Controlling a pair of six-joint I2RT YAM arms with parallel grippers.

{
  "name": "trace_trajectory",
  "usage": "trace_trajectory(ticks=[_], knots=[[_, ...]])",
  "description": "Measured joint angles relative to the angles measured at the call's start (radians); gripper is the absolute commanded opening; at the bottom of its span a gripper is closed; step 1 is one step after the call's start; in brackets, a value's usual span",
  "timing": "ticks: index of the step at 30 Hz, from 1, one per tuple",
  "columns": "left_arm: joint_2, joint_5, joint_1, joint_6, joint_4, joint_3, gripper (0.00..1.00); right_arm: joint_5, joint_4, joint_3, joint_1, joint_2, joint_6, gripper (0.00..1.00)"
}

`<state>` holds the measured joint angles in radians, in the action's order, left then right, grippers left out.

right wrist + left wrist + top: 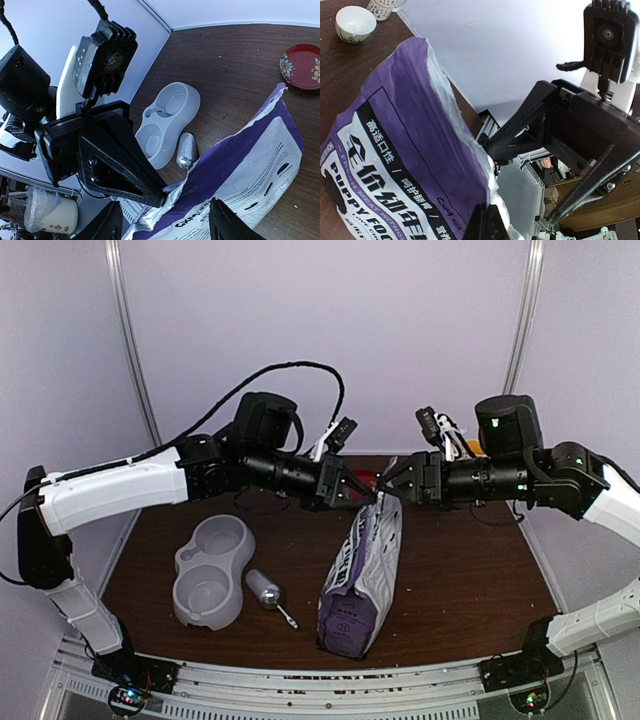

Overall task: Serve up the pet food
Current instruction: Open the seal of the pet food bag.

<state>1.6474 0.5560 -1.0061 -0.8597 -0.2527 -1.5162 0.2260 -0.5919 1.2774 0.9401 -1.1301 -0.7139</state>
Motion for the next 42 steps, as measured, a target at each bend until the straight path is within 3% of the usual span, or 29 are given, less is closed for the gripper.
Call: trace_trajectory(ticks=[42], knots=[[-0.054, 0.060, 0.018, -0.093, 0.196, 0.148, 0.00, -0.023, -0.069, 0.094, 0.085, -0.135, 0.038, 0.60]])
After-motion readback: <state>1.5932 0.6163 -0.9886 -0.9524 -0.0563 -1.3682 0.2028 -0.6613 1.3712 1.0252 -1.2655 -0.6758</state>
